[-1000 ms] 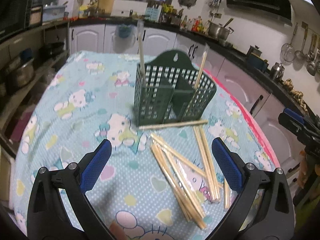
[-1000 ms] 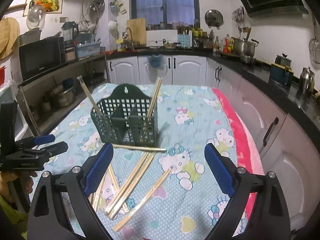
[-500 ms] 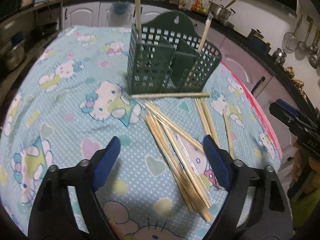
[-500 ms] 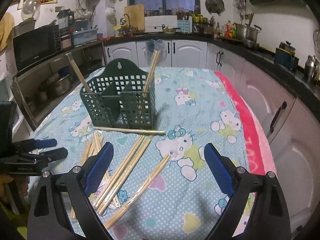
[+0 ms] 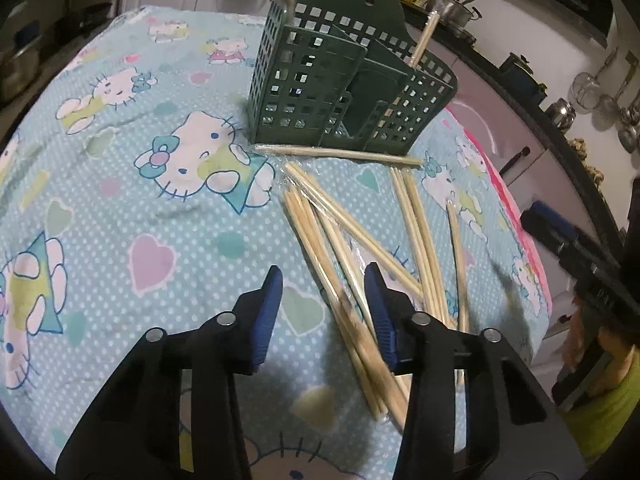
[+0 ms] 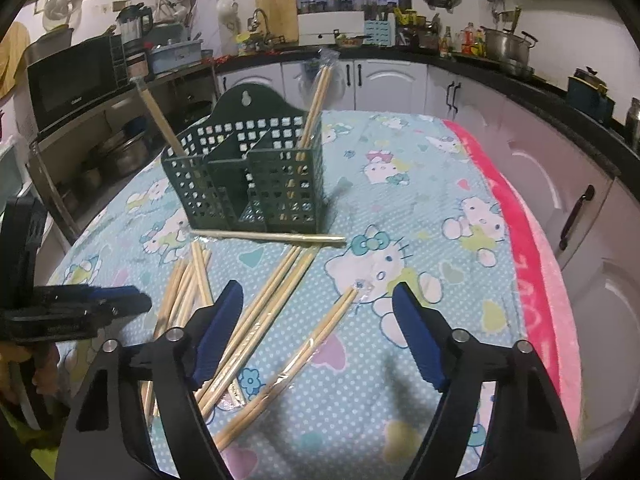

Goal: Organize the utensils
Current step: 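Lower the left tool onto another chopstick and close its fingers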

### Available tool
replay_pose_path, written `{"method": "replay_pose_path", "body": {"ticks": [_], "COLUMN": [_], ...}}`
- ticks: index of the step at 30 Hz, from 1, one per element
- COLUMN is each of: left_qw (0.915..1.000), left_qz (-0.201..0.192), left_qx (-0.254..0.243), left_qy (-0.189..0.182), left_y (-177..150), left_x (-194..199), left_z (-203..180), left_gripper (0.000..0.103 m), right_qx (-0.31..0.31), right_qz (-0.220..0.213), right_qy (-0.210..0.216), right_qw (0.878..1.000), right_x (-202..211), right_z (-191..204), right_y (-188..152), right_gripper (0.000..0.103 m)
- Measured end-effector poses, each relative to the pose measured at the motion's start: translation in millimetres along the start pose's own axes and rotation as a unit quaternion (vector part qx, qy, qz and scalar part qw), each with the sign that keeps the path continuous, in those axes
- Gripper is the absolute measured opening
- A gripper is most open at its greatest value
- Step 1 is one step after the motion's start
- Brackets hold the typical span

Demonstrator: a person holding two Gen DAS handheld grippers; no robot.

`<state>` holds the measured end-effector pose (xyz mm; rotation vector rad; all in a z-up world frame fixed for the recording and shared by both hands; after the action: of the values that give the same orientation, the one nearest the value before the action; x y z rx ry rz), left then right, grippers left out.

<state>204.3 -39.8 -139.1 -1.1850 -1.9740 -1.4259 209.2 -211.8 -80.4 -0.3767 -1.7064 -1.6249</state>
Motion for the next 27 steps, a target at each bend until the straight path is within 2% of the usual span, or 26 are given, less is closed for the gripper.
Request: {"method": "replay_pose_path", "body": {"ticks": [7,10,13,19,27], "left_qw": [0.9993,0.9984,0.9975,0.996,0.9949], "left_qz": [0.019,0.025,0.028,0.037,0.046], "left_qx": [0.033,0.051,0.065,0.081,0.089], "left_qy": [0.001,0.0,-0.005,-0.009,0.001], "left_y": [12,17,22,27,30], "left_x": [-18,-24,-29,-37,-42], "left_z": [8,12,16,24,36], "left_gripper": [0.035,0.035,0.034,0.027,0.018], "right_qx": [-0.014,-0.03,-0.041,-0.091,-0.11], "right_qz": [0.05,0.075,0.096,0.124,0.145], "right_qy": [0.022,0.026,0.023,0.037,0.033], "right_qw": [0.998,0.996,0.994,0.987,0.983], "right_x": [-40,-59,-78,-103,-126], "right_z": [11,12,9,-1,-2], "right_y": [-1,-1,1,4,5], "right_gripper": [0.051,0.039,0.033,0.026,0.023]}}
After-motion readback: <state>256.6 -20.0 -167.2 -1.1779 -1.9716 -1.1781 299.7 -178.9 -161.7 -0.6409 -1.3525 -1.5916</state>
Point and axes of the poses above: each gripper's, at about its wrist camera, not at the fingertips, and x roughly against the way its jaws point, z to its left, y to its top, the point moved 9 cm from there along -x, roughly the way its jaws point, and after that the axes turned 1 degree about -x, right-handed, at the moved point
